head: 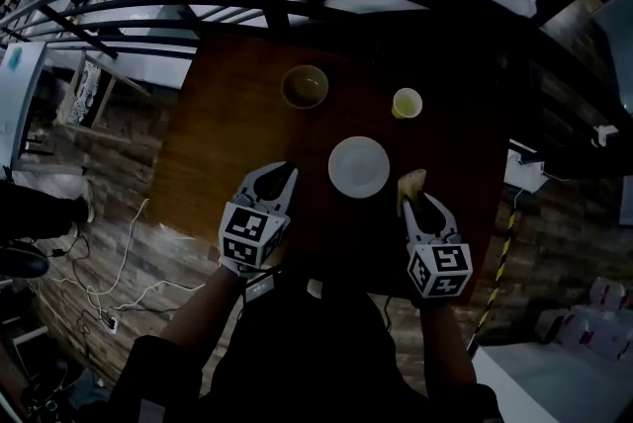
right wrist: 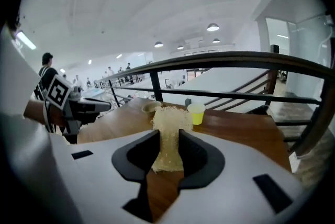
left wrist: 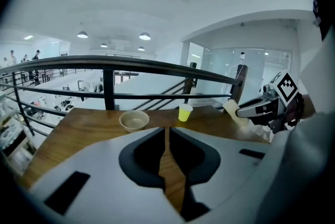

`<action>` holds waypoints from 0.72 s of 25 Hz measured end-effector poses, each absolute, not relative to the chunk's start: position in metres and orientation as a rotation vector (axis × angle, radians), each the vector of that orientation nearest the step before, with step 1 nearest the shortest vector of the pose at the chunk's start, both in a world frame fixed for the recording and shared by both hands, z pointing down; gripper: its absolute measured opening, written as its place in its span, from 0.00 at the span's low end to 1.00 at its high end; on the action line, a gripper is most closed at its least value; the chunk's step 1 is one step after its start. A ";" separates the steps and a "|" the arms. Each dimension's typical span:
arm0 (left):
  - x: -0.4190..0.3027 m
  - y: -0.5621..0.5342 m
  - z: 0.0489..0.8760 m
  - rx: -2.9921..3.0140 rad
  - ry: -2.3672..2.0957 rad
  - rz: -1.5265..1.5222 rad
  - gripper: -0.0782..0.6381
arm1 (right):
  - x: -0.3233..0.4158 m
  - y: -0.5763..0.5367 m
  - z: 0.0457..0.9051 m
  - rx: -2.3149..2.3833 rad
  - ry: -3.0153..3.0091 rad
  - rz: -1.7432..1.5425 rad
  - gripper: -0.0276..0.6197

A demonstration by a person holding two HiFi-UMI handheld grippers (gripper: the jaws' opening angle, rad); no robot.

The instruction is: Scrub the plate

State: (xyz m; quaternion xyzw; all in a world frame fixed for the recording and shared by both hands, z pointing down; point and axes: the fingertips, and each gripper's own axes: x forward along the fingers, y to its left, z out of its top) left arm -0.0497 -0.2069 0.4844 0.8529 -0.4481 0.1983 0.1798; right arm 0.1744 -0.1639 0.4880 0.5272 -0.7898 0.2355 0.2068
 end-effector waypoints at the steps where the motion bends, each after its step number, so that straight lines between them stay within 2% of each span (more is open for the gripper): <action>1: -0.055 -0.204 0.478 2.413 -1.286 0.538 0.16 | 0.170 -0.160 0.479 1.483 -2.225 0.674 0.24; 12: -0.113 -0.204 0.358 2.557 -1.527 0.331 0.16 | 0.149 -0.135 0.397 1.594 -2.415 0.702 0.24; 18: -0.128 -0.191 0.284 2.577 -1.470 0.013 0.16 | 0.117 -0.126 0.351 1.594 -2.536 0.635 0.24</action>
